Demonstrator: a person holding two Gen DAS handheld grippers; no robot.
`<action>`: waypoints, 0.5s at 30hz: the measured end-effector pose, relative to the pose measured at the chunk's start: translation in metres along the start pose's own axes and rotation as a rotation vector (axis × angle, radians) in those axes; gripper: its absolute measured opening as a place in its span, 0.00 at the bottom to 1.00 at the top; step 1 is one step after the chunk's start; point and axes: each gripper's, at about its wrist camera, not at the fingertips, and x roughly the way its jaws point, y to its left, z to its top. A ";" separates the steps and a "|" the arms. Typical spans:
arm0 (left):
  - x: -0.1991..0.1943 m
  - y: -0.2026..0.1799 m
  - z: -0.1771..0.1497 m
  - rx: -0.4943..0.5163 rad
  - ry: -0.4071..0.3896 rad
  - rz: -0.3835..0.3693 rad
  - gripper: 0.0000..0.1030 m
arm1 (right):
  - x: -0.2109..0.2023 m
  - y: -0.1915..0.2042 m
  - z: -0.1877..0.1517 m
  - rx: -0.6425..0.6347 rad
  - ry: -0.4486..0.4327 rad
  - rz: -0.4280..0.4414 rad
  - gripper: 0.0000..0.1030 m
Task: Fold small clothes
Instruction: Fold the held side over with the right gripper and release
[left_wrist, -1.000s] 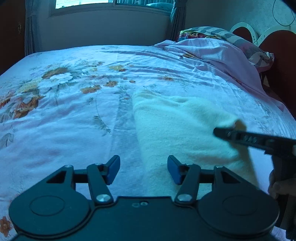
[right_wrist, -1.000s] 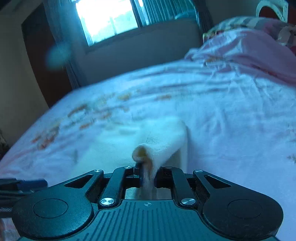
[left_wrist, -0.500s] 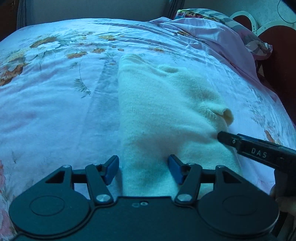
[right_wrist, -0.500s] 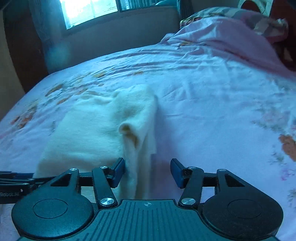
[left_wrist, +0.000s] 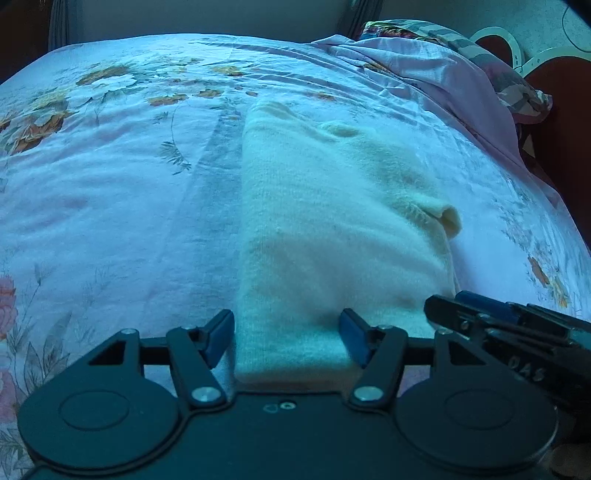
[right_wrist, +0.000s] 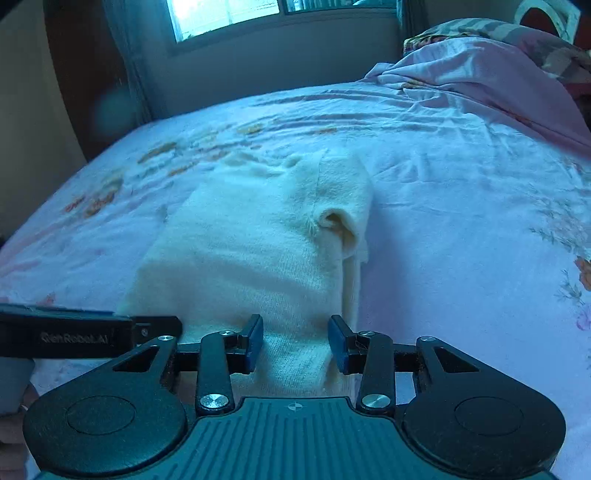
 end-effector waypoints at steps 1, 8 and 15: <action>-0.003 0.000 -0.001 0.007 -0.006 0.006 0.59 | -0.007 -0.002 -0.001 0.015 -0.007 0.013 0.39; -0.010 0.007 -0.006 -0.016 -0.018 0.025 0.59 | -0.016 -0.011 -0.016 0.133 0.055 0.054 0.39; -0.009 0.007 -0.005 -0.017 -0.018 0.035 0.60 | 0.002 -0.026 -0.006 0.289 0.078 0.121 0.17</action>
